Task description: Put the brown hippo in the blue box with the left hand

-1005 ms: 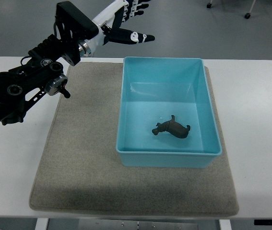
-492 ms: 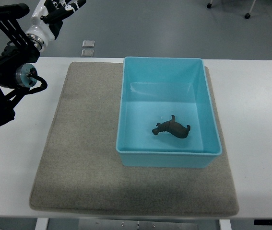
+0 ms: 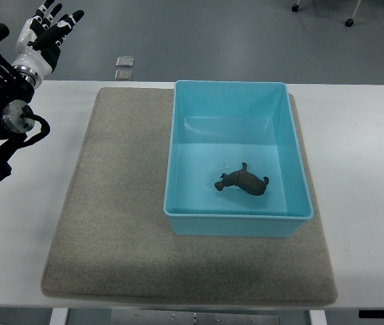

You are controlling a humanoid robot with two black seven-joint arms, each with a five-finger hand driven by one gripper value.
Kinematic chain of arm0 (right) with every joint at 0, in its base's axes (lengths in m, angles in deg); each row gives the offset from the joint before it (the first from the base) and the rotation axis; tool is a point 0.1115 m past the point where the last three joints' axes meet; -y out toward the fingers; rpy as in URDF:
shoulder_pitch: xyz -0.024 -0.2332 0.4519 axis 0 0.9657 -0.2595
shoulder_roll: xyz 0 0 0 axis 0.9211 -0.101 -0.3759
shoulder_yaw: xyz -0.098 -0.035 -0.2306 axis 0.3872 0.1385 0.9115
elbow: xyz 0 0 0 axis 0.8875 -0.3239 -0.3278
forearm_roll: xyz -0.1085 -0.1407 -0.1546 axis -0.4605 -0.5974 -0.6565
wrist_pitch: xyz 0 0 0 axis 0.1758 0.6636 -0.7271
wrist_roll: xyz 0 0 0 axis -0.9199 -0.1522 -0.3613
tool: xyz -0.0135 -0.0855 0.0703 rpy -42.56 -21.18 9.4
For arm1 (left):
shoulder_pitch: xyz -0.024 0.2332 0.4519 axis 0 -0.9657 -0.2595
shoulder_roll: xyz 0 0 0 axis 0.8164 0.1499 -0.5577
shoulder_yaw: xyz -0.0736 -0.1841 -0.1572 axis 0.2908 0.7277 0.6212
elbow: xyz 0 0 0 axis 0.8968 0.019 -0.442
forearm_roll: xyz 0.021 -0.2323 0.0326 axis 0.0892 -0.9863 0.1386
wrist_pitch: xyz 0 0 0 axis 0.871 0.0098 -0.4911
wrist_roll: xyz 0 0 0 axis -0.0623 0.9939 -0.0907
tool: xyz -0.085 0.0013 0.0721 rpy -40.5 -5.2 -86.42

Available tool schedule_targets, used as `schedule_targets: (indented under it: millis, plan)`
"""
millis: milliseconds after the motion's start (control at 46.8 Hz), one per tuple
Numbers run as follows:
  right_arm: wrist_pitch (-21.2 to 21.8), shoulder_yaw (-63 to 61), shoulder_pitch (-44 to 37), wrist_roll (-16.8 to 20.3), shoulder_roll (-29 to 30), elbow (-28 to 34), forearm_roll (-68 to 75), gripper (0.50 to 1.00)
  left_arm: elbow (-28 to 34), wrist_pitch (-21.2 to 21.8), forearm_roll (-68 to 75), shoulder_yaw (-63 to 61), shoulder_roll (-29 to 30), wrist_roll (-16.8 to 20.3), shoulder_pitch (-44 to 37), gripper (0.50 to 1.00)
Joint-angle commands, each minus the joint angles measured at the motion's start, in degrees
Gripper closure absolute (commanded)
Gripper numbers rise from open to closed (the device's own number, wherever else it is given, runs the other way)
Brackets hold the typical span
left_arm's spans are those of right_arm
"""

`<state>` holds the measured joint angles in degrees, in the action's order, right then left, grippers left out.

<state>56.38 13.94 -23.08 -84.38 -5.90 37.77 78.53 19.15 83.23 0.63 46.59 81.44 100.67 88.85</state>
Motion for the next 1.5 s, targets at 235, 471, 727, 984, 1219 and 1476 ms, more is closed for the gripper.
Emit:
schedule_targets:
  millis: [235, 471, 727, 984, 1219, 1476]
  plan:
    - [0.0, 0.0, 0.0, 0.0, 0.0, 0.0, 0.0, 0.564, -0.3, -1.5, -0.6, 5.2, 0.3, 0.0, -4.2, 0.501]
    - [0.0, 0.0, 0.0, 0.1, 0.0, 0.0, 0.0, 0.564, -0.3, -1.5, -0.7, 5.7, 0.3, 0.0, -4.4, 0.501]
    - [0.0, 0.0, 0.0, 0.1, 0.0, 0.0, 0.0, 0.564, -0.3, -1.5, -0.8, 6.1, 0.2, 0.0, -5.4, 0.501]
    - [0.0, 0.0, 0.0, 0.0, 0.0, 0.0, 0.1, 0.564, -0.4, -1.6, -0.7, 6.1, -0.5, -0.1, -6.2, 0.501]
    - [0.0, 0.0, 0.0, 0.0, 0.0, 0.0, 0.0, 0.564, -1.0, -1.6, -0.7, 6.1, -2.0, -0.3, -6.7, 0.501]
    - [0.0, 0.0, 0.0, 0.0, 0.0, 0.0, 0.0, 0.564, -2.3, -1.2, -0.7, 6.1, -3.5, -0.3, -6.9, 0.501]
